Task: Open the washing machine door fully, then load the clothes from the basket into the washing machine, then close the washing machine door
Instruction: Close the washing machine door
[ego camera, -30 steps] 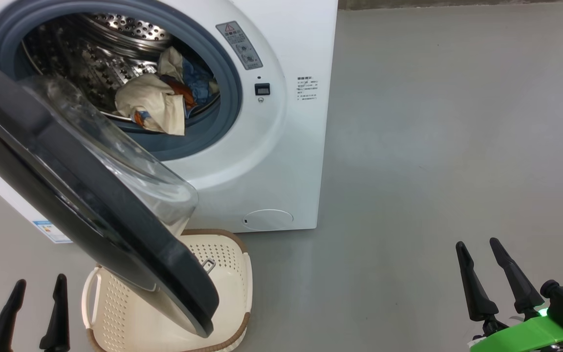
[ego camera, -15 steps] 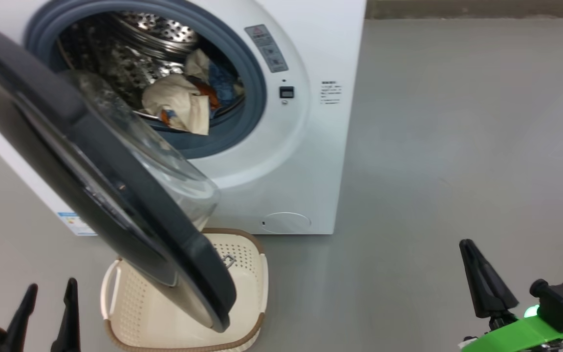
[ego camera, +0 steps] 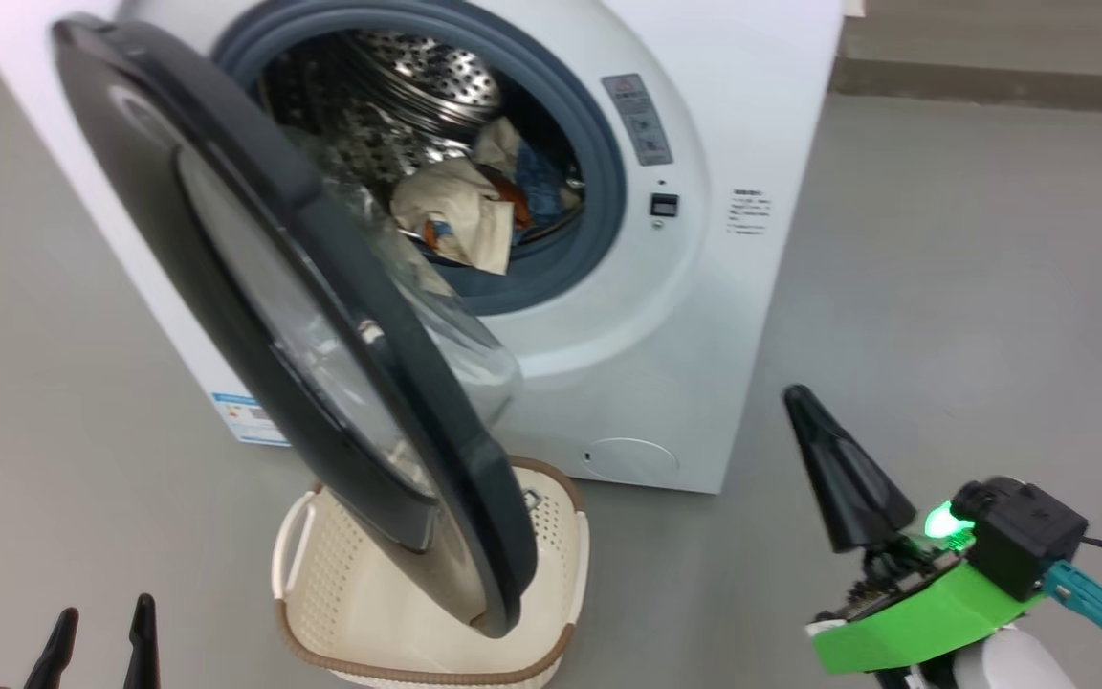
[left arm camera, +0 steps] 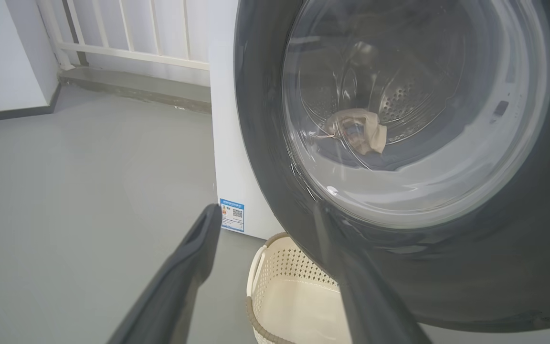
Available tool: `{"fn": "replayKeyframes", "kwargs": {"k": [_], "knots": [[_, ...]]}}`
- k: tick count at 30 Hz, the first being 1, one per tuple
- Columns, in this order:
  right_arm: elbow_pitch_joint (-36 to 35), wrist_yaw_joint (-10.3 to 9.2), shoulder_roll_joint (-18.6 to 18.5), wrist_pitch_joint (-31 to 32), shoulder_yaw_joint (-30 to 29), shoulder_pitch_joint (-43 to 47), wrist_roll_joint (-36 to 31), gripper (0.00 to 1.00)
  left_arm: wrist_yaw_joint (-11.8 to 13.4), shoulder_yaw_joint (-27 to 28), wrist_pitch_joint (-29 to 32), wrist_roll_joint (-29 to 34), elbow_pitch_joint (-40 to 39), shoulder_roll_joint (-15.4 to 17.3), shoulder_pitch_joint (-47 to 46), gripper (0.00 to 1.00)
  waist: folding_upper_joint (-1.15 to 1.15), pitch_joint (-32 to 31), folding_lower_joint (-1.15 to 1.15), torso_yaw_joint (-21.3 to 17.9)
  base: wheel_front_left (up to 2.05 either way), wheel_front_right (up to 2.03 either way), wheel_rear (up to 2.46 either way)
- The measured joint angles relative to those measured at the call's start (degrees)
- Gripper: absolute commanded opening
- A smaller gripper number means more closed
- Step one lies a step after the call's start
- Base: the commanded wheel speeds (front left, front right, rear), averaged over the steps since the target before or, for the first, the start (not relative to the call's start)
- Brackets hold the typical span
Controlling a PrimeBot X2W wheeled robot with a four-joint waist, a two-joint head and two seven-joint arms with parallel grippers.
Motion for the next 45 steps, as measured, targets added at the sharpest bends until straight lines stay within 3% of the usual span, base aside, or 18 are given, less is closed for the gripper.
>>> {"fn": "replayKeyframes", "kwargs": {"k": [9, 16, 28, 45], "knots": [[-6.42, 0.00, 0.52, 0.00, 7.71, -3.27, -0.18, 0.00, 0.00, -0.20, 0.00, 0.41, -0.08, -0.26, 0.27, 1.00, 0.00, -1.45, 0.00, 4.56, 0.00, 0.00, 0.00], [-7.40, 0.00, 1.48, 0.00, 15.88, -4.11, -0.12, 0.00, 0.00, -0.36, 0.00, 0.44, -0.27, -0.35, 1.22, 1.00, 0.00, -2.28, 0.00, 7.71, 0.00, 0.00, 0.00], [0.96, 0.00, 1.92, -0.01, 25.24, -5.25, 2.65, 0.00, 0.00, -0.20, 0.00, 0.99, -0.74, -0.99, 1.20, 1.00, 0.00, -1.32, 0.00, 10.14, 0.00, 0.00, 0.00], [11.28, 0.00, 2.54, 0.00, 26.33, -8.45, 4.61, 0.00, 0.00, -0.08, 0.00, 1.01, -0.74, -2.55, 1.10, 1.00, 0.00, 0.59, 0.00, 11.09, 0.00, 0.00, 0.00]]}}
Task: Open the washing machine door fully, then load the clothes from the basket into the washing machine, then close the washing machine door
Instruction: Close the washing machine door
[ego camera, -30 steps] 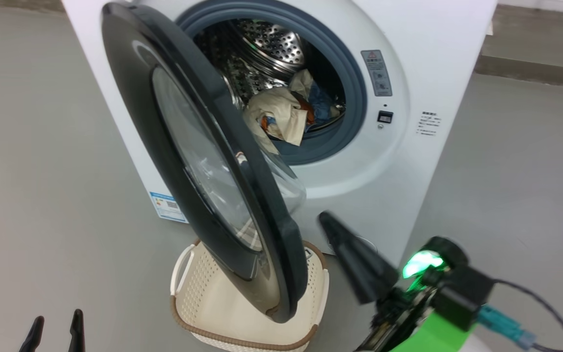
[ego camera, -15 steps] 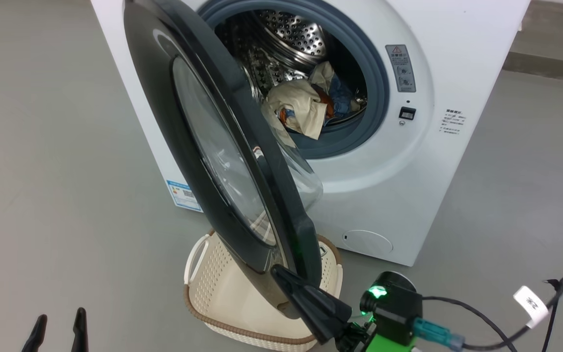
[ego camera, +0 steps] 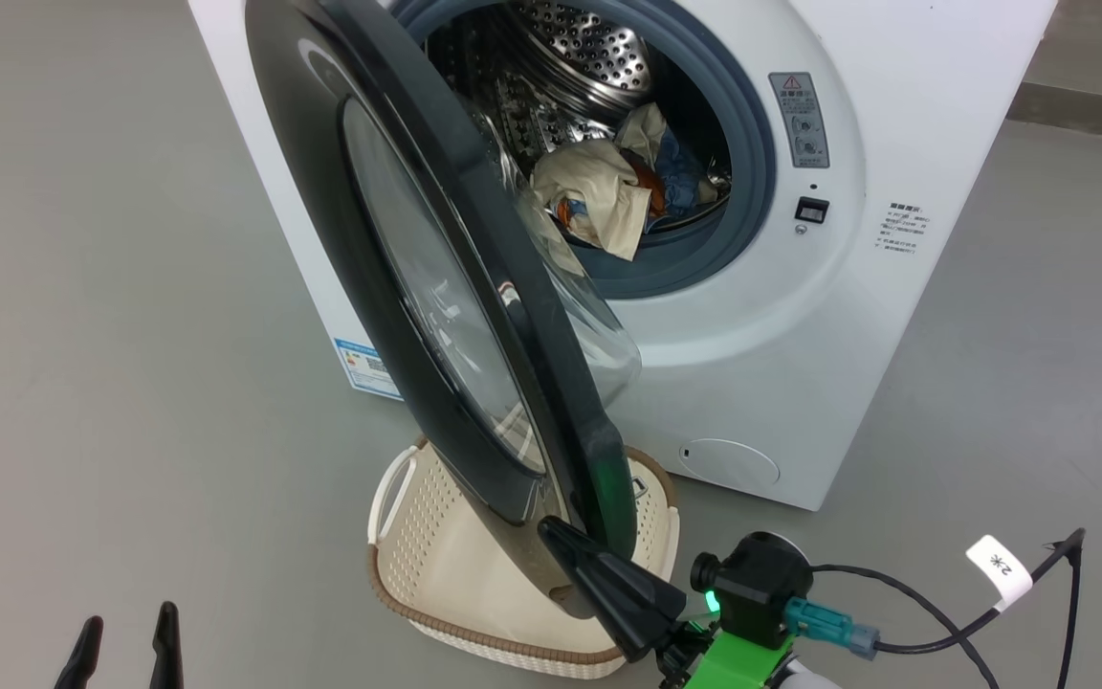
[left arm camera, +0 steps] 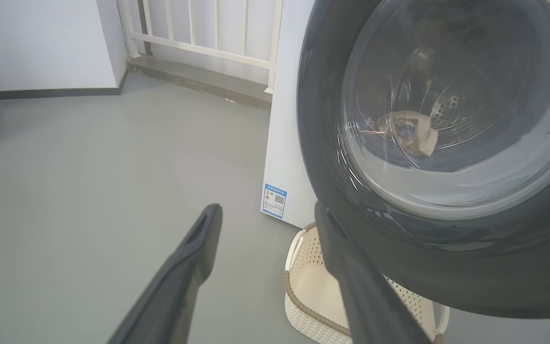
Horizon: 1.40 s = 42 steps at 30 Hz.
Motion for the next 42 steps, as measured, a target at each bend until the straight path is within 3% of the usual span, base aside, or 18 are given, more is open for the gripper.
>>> {"fn": "replayKeyframes", "kwargs": {"k": [16, 42], "knots": [[4.80, 0.07, 1.62, -0.01, -4.23, -2.50, -0.16, 0.00, 0.00, -0.34, 0.00, -0.01, 0.04, -0.52, -0.93, 1.00, 0.00, 1.82, 0.00, 0.28, 0.00, 0.00, 0.00], [9.95, 0.07, -1.19, -0.01, -23.24, -12.93, -5.21, 0.00, 0.00, -2.91, 0.00, 0.41, -0.87, -3.70, -6.12, 1.00, 0.00, 9.16, 0.00, 1.37, 0.00, 0.00, 0.00]]}}
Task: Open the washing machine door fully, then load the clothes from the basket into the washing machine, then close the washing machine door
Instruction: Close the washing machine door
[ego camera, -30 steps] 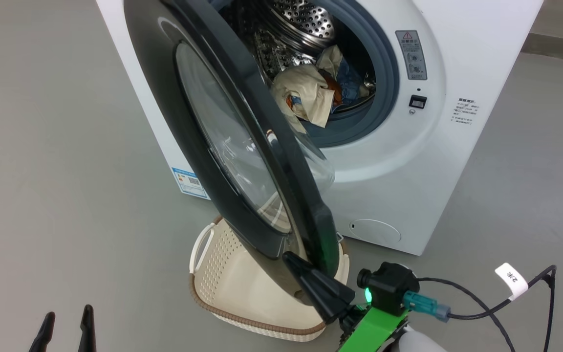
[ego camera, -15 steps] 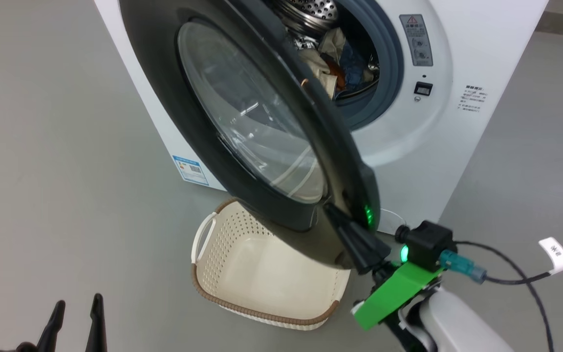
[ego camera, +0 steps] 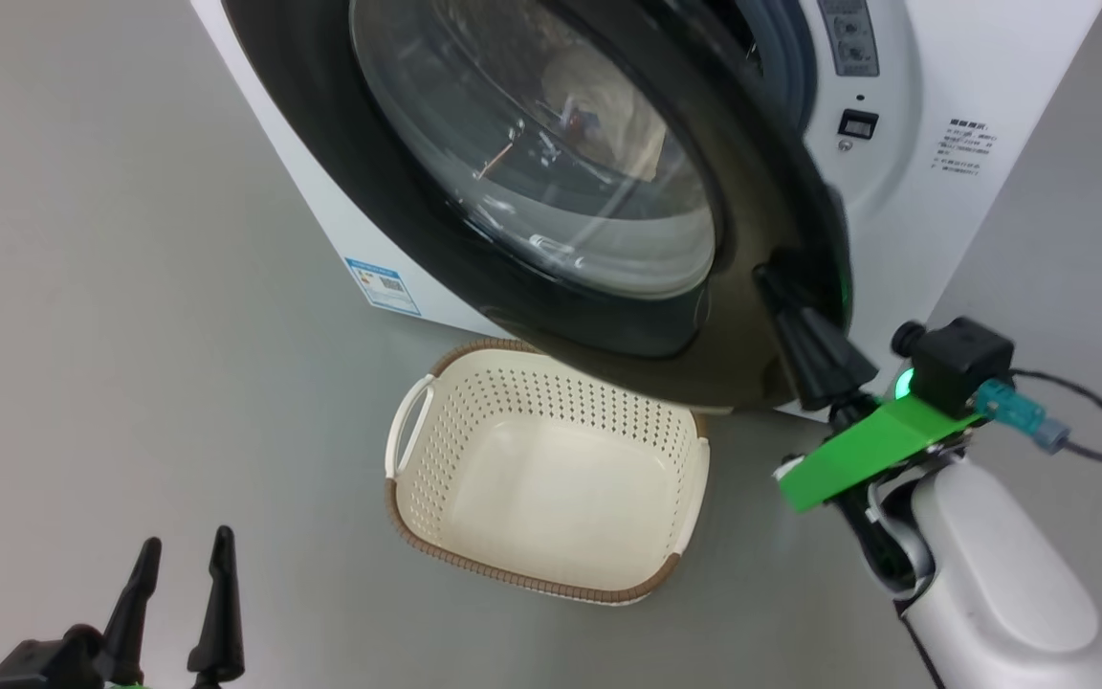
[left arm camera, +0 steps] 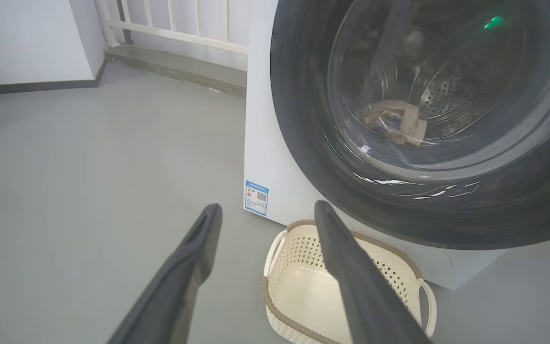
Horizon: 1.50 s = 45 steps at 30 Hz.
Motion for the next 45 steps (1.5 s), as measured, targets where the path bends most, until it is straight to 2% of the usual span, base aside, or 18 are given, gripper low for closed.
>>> {"fn": "replayKeyframes", "kwargs": {"k": [20, 29, 37, 38, 42, 44, 45], "knots": [[5.19, 0.00, -1.08, 0.00, -12.91, -12.74, -5.64, 0.00, 0.00, -3.61, 0.00, -0.73, -0.15, -1.64, -5.65, 1.00, 0.00, 6.59, 0.00, 2.33, 0.00, 0.00, 0.00], [5.81, 0.08, 0.29, 0.00, -14.46, -13.88, -7.09, 0.00, 0.00, -4.28, 0.00, -1.07, -0.14, -1.79, -7.11, 1.00, 0.00, 8.25, 0.00, 2.92, 0.00, 0.00, 0.00], [5.37, 0.00, -0.14, 0.00, -11.21, -13.69, -6.24, 0.00, 0.00, -4.09, 0.00, -1.03, 0.24, -1.75, -7.10, 1.00, 0.00, 7.05, 0.00, 2.35, 0.00, 0.00, 0.00], [5.09, 0.00, -0.16, 0.00, -10.63, -13.28, -5.98, 0.04, 0.00, -3.96, 0.00, -1.02, 0.35, -1.72, -7.09, 1.00, 0.00, 6.70, 0.00, 2.22, 0.00, 0.00, 0.00], [4.09, 0.00, -0.03, 0.00, -9.09, -9.23, -5.12, 0.47, 0.00, -3.31, 0.00, -0.53, 0.56, -1.46, -6.93, 1.00, 0.00, 5.15, 0.00, 1.56, 0.00, 0.00, 0.00], [3.63, 0.00, 0.00, 0.00, -8.47, -7.04, -4.71, 0.95, 0.00, -2.98, 0.00, -0.42, 0.57, -1.15, -6.53, 1.00, 0.00, 4.28, 0.00, 1.07, 0.00, 0.00, 0.00], [3.36, 0.00, 0.03, 0.00, -8.28, -6.09, -4.64, 1.00, 0.00, -2.85, 0.00, -0.41, 0.58, -1.02, -6.33, 1.00, 0.00, 3.85, 0.00, 0.78, 0.00, 0.00, 0.00]]}}
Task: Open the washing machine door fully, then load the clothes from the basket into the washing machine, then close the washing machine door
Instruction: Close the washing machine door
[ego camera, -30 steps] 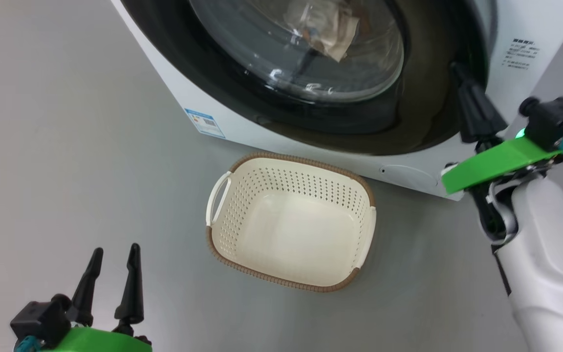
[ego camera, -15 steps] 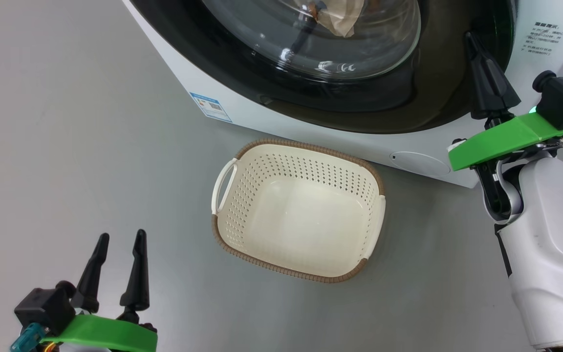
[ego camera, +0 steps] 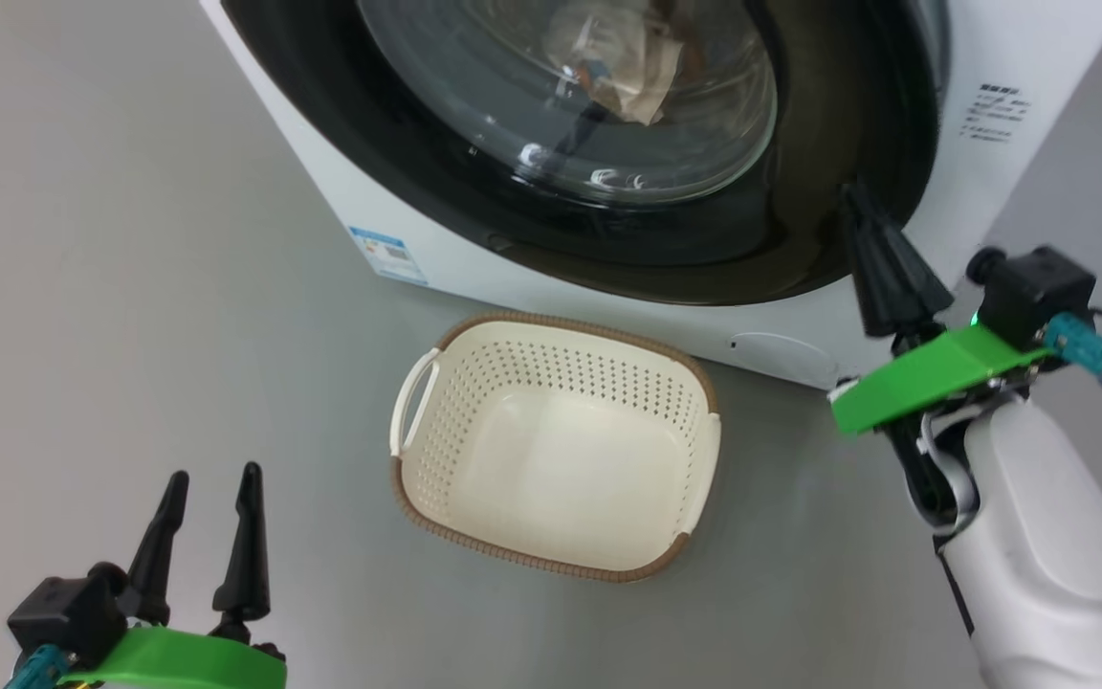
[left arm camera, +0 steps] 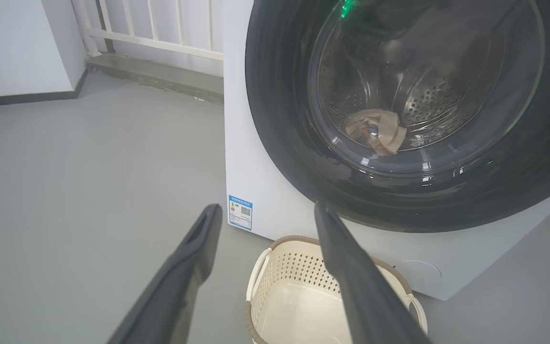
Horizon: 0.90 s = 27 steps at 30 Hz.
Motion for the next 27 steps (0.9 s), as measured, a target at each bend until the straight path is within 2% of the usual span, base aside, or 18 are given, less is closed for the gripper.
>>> {"fn": "replayKeyframes", "kwargs": {"k": [9, 27], "knots": [[-2.65, 0.00, 0.73, 0.00, -1.63, 7.96, 0.35, 1.00, 0.00, 1.52, 0.00, 1.01, 0.10, 1.74, 2.11, 1.00, 0.00, -3.23, 0.00, -4.17, 0.00, 0.00, 0.00], [-6.15, 0.00, 1.52, 0.00, -4.79, 17.84, 0.34, 1.00, 0.00, 2.19, 0.00, 1.98, 0.00, 4.61, 2.31, 1.00, 0.00, -6.90, 0.00, -15.65, 0.00, 0.00, 0.00]]}}
